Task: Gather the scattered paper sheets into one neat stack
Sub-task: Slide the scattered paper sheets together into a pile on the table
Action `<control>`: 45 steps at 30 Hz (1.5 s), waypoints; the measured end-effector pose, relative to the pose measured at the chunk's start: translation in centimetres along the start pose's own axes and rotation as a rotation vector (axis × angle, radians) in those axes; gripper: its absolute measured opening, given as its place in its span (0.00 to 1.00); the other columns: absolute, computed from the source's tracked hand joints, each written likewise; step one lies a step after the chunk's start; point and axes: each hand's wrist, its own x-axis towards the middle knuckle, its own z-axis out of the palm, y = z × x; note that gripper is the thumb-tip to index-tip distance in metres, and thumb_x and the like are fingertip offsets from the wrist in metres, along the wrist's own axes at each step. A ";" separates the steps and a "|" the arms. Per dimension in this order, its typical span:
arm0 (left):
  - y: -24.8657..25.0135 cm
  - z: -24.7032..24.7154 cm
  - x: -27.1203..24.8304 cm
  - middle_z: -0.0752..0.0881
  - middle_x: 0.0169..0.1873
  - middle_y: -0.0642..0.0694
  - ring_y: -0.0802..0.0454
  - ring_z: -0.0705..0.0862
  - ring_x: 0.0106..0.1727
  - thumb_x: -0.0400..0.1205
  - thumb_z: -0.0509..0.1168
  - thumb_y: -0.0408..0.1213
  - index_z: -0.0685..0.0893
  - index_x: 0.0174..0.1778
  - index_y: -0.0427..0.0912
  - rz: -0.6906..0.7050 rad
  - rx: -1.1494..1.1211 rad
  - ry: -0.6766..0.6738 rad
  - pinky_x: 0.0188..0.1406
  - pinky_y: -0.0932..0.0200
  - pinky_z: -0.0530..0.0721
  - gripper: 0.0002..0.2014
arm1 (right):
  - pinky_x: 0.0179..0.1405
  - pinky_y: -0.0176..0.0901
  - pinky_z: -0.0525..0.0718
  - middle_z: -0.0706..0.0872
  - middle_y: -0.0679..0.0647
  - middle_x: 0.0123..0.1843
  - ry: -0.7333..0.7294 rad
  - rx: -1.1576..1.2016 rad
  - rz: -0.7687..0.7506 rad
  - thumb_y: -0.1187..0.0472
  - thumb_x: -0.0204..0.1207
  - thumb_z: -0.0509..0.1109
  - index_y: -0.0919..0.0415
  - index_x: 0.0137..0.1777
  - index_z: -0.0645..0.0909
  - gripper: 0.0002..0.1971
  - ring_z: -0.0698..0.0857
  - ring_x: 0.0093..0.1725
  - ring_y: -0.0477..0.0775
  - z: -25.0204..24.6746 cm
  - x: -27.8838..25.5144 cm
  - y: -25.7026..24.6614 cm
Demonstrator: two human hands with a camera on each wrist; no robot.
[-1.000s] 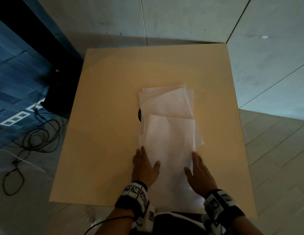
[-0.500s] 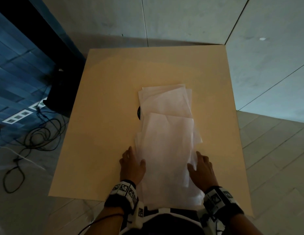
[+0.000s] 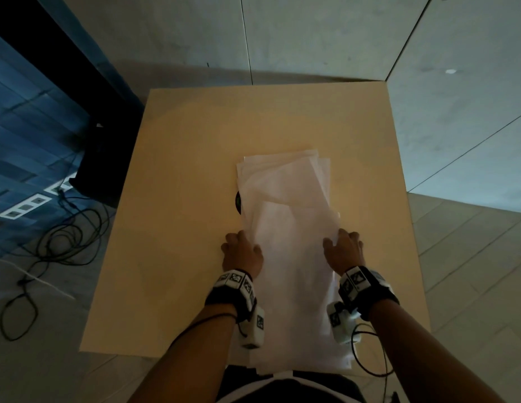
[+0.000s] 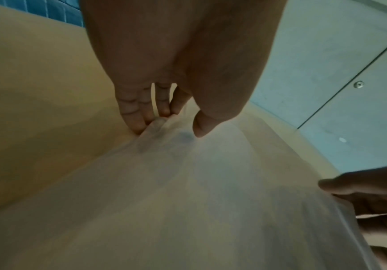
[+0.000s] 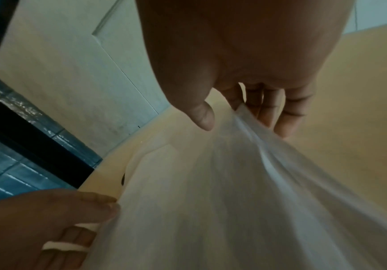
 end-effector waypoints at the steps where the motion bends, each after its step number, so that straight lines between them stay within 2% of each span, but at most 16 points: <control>1: 0.2 0.1 0.1 0.64 0.74 0.36 0.31 0.68 0.71 0.84 0.59 0.46 0.66 0.76 0.40 0.007 0.007 -0.010 0.70 0.41 0.73 0.25 | 0.70 0.61 0.69 0.69 0.67 0.71 0.000 0.012 0.009 0.51 0.81 0.59 0.66 0.73 0.69 0.25 0.68 0.71 0.71 0.1 -0.1 -0.1; 6: 0.0 -1.2 1.7 0.62 0.75 0.37 0.32 0.67 0.72 0.84 0.58 0.48 0.64 0.76 0.39 -0.022 0.040 0.028 0.67 0.41 0.74 0.27 | 0.70 0.62 0.70 0.66 0.66 0.74 0.074 0.035 0.062 0.50 0.80 0.61 0.66 0.76 0.66 0.29 0.66 0.73 0.70 -0.6 0.1 0.2; 9: 0.4 -1.2 2.4 0.61 0.77 0.36 0.30 0.66 0.72 0.85 0.57 0.48 0.63 0.78 0.40 0.001 0.056 0.030 0.68 0.40 0.73 0.27 | 0.68 0.62 0.72 0.69 0.66 0.71 0.054 0.007 0.033 0.50 0.80 0.60 0.65 0.72 0.70 0.25 0.69 0.70 0.71 0.0 0.1 0.2; 13: 1.5 -0.6 1.7 0.64 0.74 0.38 0.33 0.67 0.70 0.85 0.58 0.48 0.64 0.78 0.40 0.055 0.031 -0.002 0.66 0.39 0.77 0.27 | 0.68 0.62 0.72 0.71 0.66 0.68 0.007 -0.010 -0.005 0.49 0.80 0.59 0.63 0.68 0.74 0.22 0.69 0.69 0.70 0.6 -0.2 0.0; 17: 0.5 -1.6 2.6 0.65 0.74 0.37 0.32 0.67 0.70 0.83 0.59 0.50 0.65 0.75 0.42 0.001 0.029 0.039 0.64 0.39 0.77 0.26 | 0.71 0.63 0.69 0.67 0.66 0.75 0.072 0.028 0.070 0.48 0.79 0.62 0.65 0.76 0.66 0.30 0.65 0.74 0.71 -0.7 0.2 0.3; 19: 0.3 -1.9 3.1 0.63 0.75 0.37 0.32 0.66 0.71 0.84 0.58 0.50 0.64 0.76 0.41 -0.022 0.021 0.025 0.65 0.39 0.76 0.27 | 0.71 0.63 0.68 0.66 0.66 0.75 0.085 0.047 0.079 0.48 0.79 0.62 0.65 0.77 0.63 0.31 0.65 0.74 0.71 -1.0 0.5 0.1; 26: 1.8 -1.4 3.0 0.62 0.74 0.41 0.32 0.66 0.69 0.84 0.57 0.53 0.58 0.82 0.46 0.069 0.049 -0.067 0.66 0.38 0.75 0.32 | 0.68 0.62 0.71 0.68 0.65 0.72 0.022 0.101 0.062 0.45 0.76 0.65 0.64 0.75 0.67 0.33 0.67 0.72 0.71 0.0 1.1 -2.2; 29: 0.8 -2.5 3.5 0.62 0.75 0.40 0.32 0.66 0.70 0.85 0.57 0.51 0.62 0.80 0.46 0.035 0.034 -0.057 0.67 0.39 0.74 0.28 | 0.71 0.62 0.69 0.67 0.65 0.74 0.042 0.142 0.102 0.45 0.76 0.67 0.64 0.76 0.66 0.34 0.66 0.74 0.70 -0.8 1.5 -1.6; 32: -0.5 -3.2 4.0 0.60 0.79 0.41 0.33 0.64 0.74 0.85 0.56 0.49 0.60 0.82 0.44 -0.008 0.000 -0.003 0.70 0.40 0.71 0.29 | 0.73 0.63 0.68 0.65 0.65 0.76 0.076 0.128 0.117 0.47 0.76 0.66 0.63 0.78 0.64 0.34 0.65 0.75 0.70 -1.6 1.3 -0.3; 35: -0.5 -2.9 3.9 0.57 0.83 0.45 0.35 0.60 0.79 0.85 0.56 0.49 0.57 0.84 0.44 0.070 0.002 0.027 0.73 0.39 0.70 0.31 | 0.72 0.61 0.70 0.66 0.64 0.76 0.032 0.073 0.076 0.48 0.78 0.64 0.62 0.78 0.65 0.32 0.67 0.74 0.70 -1.3 0.5 0.6; 38: 0.3 -1.7 3.7 0.50 0.86 0.50 0.37 0.54 0.84 0.86 0.53 0.52 0.50 0.86 0.47 0.185 0.095 -0.033 0.78 0.38 0.66 0.33 | 0.71 0.59 0.72 0.69 0.63 0.73 -0.002 0.049 0.021 0.49 0.79 0.63 0.58 0.77 0.68 0.28 0.70 0.72 0.69 -0.3 -1.0 1.1; 40: 1.1 -1.2 3.8 0.46 0.86 0.54 0.36 0.50 0.85 0.86 0.50 0.54 0.48 0.86 0.48 0.198 0.161 -0.082 0.79 0.37 0.64 0.33 | 0.69 0.60 0.74 0.69 0.62 0.72 0.003 0.031 0.000 0.49 0.79 0.63 0.57 0.75 0.68 0.26 0.70 0.71 0.68 0.4 -2.0 1.3; 45: 2.7 -2.2 4.6 0.44 0.86 0.57 0.36 0.47 0.85 0.87 0.48 0.54 0.46 0.86 0.50 0.242 0.253 -0.129 0.79 0.36 0.62 0.32 | 0.71 0.61 0.71 0.64 0.62 0.76 0.053 0.075 0.040 0.51 0.78 0.64 0.60 0.79 0.60 0.32 0.66 0.74 0.70 0.1 -1.8 1.4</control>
